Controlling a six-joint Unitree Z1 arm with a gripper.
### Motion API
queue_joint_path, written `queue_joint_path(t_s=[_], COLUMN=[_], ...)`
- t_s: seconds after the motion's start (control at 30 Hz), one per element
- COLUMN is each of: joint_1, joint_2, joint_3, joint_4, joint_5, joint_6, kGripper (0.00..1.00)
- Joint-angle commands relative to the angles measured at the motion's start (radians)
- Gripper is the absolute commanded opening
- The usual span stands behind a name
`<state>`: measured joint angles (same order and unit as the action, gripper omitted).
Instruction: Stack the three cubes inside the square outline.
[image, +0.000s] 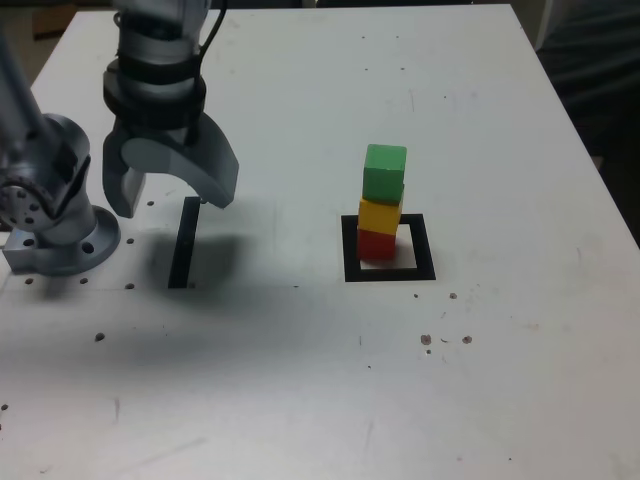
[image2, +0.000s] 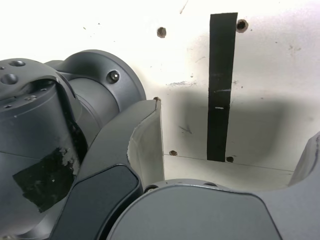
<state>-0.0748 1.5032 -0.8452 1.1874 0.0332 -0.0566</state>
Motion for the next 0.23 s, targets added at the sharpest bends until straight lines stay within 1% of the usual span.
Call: queue_joint_path(t_s=[0.0,0.1,0.2], joint_1=[0.001,0.001,0.001], joint_2=[0.008,0.014,0.018], joint_3=[0.001,0.005,0.01], joint_4=[-0.002,-0.005,-0.009], joint_5=[-0.002,-0.004,-0.015], joint_6=[-0.001,0.002,0.01], kGripper=[1.0,1.0,1.0])
